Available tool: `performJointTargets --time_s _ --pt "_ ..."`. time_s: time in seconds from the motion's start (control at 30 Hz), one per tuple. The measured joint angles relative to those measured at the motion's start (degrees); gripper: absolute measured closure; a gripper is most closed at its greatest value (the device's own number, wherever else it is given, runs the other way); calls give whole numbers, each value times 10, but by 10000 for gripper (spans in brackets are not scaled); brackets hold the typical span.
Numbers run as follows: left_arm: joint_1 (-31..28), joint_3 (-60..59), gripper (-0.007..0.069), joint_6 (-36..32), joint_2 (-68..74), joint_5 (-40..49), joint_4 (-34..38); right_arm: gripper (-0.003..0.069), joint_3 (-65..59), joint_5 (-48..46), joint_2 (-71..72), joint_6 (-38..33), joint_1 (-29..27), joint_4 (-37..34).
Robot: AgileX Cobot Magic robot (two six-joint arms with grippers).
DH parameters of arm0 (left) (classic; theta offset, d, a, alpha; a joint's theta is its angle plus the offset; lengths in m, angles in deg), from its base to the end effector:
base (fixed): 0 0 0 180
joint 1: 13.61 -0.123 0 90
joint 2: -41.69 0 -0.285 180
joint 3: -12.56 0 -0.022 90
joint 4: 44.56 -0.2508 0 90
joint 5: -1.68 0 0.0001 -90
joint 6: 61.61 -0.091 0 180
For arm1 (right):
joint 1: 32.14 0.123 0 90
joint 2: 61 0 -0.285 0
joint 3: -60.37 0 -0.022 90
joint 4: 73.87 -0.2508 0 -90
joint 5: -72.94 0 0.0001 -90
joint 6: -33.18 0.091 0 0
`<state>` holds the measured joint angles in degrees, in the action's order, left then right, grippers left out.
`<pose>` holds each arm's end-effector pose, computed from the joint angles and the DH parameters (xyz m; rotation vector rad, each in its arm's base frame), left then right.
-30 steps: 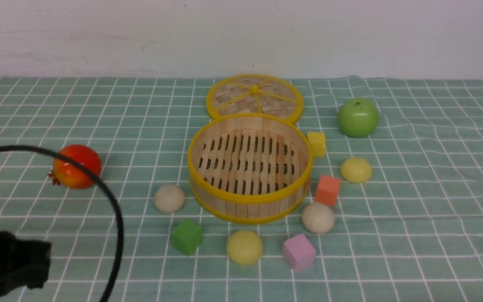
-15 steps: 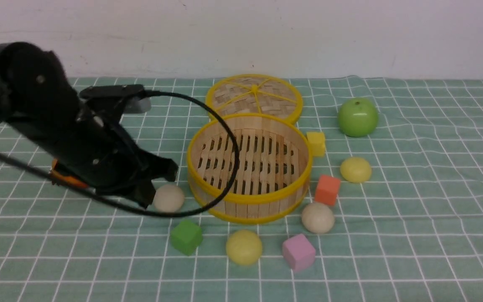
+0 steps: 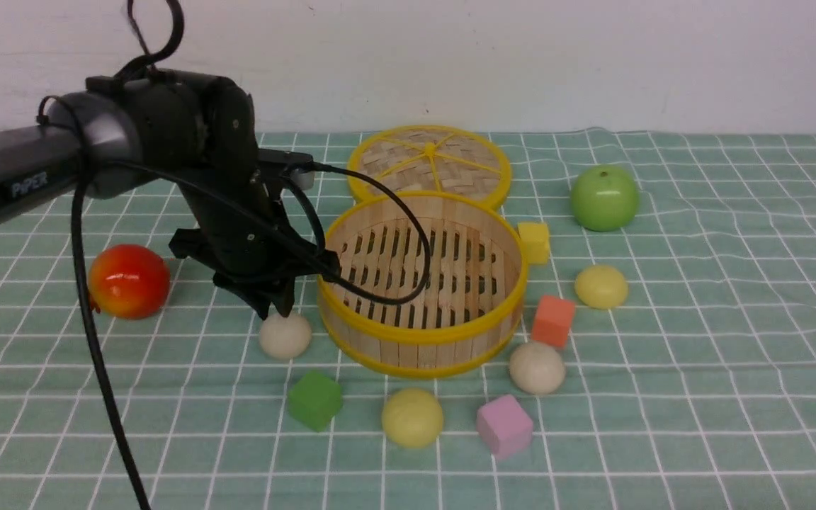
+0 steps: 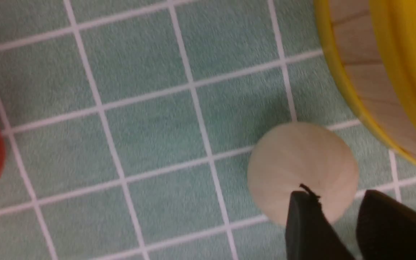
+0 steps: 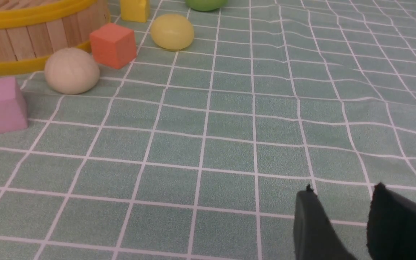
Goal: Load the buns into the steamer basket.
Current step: Use the left arm to grab a steamed stuffed bun, then use the left arm to put the steamed stuffed bun into the steamer
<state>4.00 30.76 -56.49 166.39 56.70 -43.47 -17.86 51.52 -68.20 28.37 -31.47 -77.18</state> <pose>0.4168 -0.1338 0.2208 0.2957 2.8110 -0.1147 0.0525 0.0025 0.1742 -0.0536 1.8635 0.0069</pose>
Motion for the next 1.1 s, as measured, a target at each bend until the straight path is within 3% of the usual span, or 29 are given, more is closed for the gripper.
performJointTargets --time_s 0.17,0.63,0.73,0.83,1.1 --pt "0 8 377 0 22 1 -1 419 0 0 0 0 0 0" --pt "0 12 384 1 50 -33 -16 419 0 0 0 0 0 0" --pt "0 12 464 1 50 -25 -16 419 0 0 0 0 0 0" --pt "0 12 613 1 50 -14 -16 419 0 0 0 0 0 0" --pt "11 10 635 -1 -22 15 -11 419 0 0 0 0 0 0"
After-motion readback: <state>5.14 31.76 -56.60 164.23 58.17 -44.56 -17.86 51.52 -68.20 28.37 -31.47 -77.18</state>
